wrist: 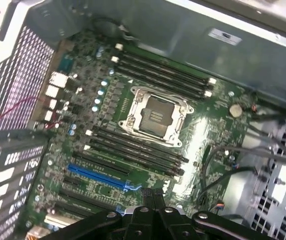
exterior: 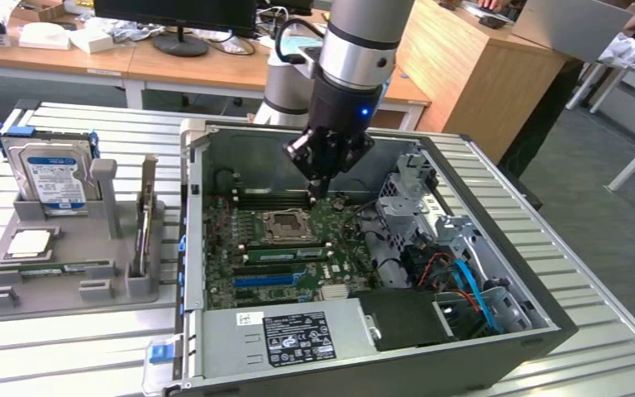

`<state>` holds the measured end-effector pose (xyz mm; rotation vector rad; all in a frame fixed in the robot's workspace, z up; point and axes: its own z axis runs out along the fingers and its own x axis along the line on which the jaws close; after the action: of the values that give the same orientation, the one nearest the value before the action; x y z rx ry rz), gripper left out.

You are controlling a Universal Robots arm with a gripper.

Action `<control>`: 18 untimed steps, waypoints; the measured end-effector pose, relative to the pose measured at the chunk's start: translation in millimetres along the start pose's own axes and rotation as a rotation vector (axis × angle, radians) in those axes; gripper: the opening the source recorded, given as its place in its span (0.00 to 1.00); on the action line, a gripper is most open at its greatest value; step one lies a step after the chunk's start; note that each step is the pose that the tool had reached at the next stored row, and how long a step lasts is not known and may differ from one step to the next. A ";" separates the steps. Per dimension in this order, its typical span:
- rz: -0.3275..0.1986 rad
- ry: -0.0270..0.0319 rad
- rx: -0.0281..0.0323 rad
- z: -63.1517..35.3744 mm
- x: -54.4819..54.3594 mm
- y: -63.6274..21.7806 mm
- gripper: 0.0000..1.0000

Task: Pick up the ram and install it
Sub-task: 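Press down the ram until it locks into place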

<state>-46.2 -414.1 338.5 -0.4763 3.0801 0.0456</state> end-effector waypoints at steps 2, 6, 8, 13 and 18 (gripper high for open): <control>0.036 -0.0009 0.0010 0.2 0.0 0.0 0.10; 0.109 -0.0027 0.0031 0.5 0.0 0.0 0.10; 0.145 -0.0036 0.0042 0.6 0.0 0.0 0.10; 0.221 -0.0055 0.0063 0.9 0.2 0.0 0.10; 0.225 -0.0057 0.0065 0.9 0.1 0.0 0.10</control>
<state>-46.3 -414.1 337.5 -0.1271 3.1110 0.0410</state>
